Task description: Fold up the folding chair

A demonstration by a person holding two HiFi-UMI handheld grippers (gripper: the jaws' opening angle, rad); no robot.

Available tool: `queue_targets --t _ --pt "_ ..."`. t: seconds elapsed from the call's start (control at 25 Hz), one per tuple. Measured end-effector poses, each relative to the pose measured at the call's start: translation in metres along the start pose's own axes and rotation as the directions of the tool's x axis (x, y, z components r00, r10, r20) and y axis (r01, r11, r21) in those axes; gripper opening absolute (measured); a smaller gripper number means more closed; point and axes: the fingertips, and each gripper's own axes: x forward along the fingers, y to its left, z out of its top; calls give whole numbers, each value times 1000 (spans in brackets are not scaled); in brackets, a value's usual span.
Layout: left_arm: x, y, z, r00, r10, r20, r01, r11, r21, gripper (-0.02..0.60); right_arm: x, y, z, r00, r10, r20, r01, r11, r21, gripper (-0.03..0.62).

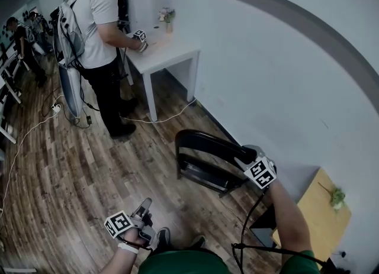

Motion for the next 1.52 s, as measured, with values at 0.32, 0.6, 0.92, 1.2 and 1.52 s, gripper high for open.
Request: queue_targets --t 0.32,0.6,0.92,1.2,1.52 --pt "-5 8 -7 999 -36 -1 36 999 7 215 -5 23 -4 1000 -10 5 10 1000 -5 201" --pt "-2 3 -7 999 -43 -5 43 999 3 215 -6 24 -2 1000 -8 2 8 1000 -6 199" --pt "2 5 -8 999 -47 0 47 999 -2 215 -5 22 -5 1000 -9 2 9 1000 -8 199" --pt "4 4 -6 999 -46 1 46 999 -11 215 -5 20 -3 1000 -7 -2 7 1000 -3 199" --pt "7 8 -7 999 -40 -10 40 999 -18 212 -3 19 -5 1000 -9 -6 9 1000 0 199"
